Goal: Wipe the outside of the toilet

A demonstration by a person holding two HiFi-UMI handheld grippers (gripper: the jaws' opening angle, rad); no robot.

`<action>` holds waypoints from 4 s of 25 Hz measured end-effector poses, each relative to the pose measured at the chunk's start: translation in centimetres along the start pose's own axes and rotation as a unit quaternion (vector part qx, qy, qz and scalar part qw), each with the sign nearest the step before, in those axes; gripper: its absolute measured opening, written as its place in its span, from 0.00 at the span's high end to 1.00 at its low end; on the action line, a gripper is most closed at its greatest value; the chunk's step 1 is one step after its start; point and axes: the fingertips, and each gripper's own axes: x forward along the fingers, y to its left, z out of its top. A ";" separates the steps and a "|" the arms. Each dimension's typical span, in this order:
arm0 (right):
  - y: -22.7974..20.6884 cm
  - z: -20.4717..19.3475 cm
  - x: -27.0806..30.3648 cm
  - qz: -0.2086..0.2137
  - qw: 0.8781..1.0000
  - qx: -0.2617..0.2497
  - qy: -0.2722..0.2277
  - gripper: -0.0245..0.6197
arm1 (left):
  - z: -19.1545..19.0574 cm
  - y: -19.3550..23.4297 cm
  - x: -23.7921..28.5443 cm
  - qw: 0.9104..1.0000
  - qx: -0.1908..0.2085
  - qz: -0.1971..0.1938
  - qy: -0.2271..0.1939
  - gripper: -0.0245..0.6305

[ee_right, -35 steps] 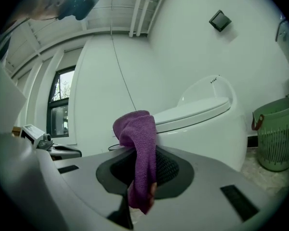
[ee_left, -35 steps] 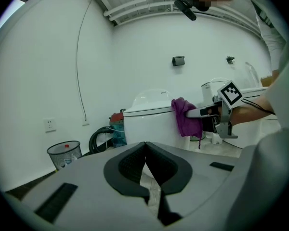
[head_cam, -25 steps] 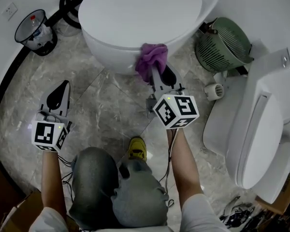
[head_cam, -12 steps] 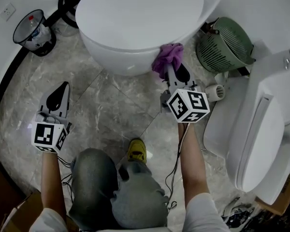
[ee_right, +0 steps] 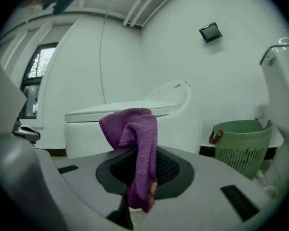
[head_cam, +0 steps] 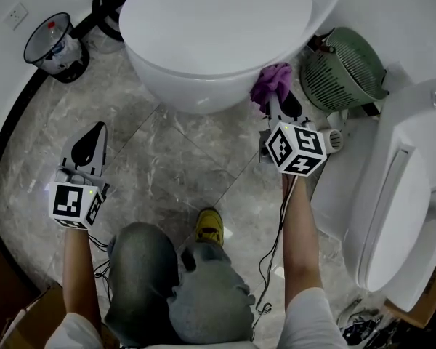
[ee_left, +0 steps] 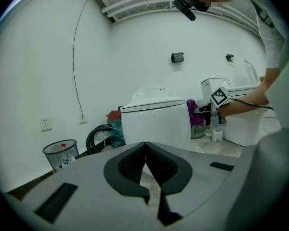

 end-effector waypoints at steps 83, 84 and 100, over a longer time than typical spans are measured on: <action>2.9 -10.1 -4.3 0.011 0.999 0.046 -0.001 0.85 | -4.7 -0.7 -0.8 0.999 0.000 0.000 0.043 0.94; 4.3 -10.5 -4.7 0.025 0.999 0.038 0.001 0.85 | -4.6 -0.8 -1.1 0.999 0.000 -0.001 0.041 0.94; 18.8 -15.8 0.9 0.161 0.987 0.004 0.027 0.85 | -5.4 1.1 -3.4 0.998 0.019 0.020 0.063 0.94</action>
